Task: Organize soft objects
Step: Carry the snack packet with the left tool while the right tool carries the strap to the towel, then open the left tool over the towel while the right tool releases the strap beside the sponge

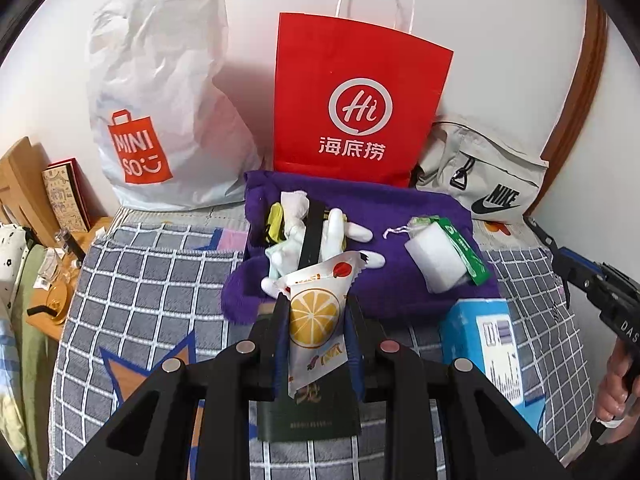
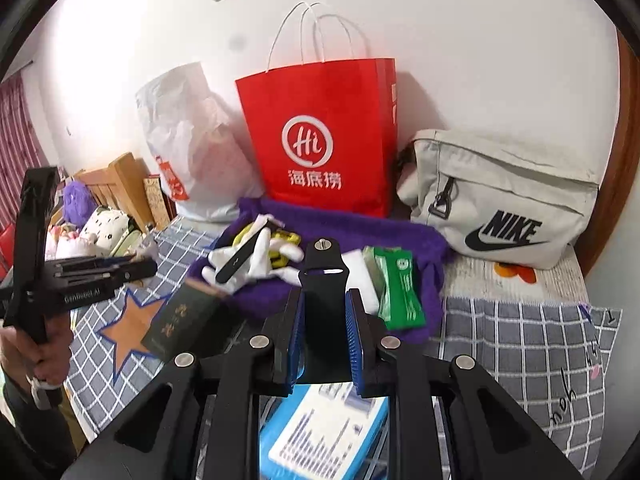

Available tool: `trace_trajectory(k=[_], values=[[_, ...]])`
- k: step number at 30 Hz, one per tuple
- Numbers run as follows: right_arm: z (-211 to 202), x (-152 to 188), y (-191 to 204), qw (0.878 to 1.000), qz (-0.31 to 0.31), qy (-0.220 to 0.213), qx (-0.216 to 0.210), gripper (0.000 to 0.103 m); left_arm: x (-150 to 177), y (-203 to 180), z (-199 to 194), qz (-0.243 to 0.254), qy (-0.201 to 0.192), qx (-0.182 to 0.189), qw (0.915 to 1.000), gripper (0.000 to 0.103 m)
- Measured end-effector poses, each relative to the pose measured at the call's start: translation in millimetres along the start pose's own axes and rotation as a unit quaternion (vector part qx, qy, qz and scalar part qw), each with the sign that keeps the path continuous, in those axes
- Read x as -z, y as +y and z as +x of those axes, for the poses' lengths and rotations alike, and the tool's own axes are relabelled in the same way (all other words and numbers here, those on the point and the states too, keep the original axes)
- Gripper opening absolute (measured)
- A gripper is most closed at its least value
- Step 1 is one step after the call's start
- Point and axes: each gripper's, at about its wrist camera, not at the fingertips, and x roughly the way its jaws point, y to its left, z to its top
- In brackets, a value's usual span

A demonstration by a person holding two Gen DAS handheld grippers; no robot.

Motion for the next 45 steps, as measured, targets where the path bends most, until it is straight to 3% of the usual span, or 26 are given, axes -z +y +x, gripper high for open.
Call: trace_trajectory(k=[12, 22, 36, 45], values=[[44.0, -34.6, -19.8, 1.000, 0.005, 0.002, 0.010, 0.020, -30.5, 1.4, 28.7, 0.005, 0.009, -0.010, 0.9999, 0.024], [73.7, -61.0, -24.7, 1.000, 0.002, -0.001, -0.007, 0.020, -57.7, 1.6, 50.5, 0.005, 0.007, -0.008, 0.9999, 0.024], [137.2, -42.0, -47.4, 0.997, 0.025, 0.066, -0.020, 0.021, -66.3, 10.6, 97.1, -0.007, 0.027, 0.010, 0.9995, 0.024], [156.7, -33.0, -59.9, 0.995, 0.021, 0.100, -0.020, 0.021, -66.1, 18.4, 121.9, -0.009, 0.048, 0.011, 0.9987, 0.025]])
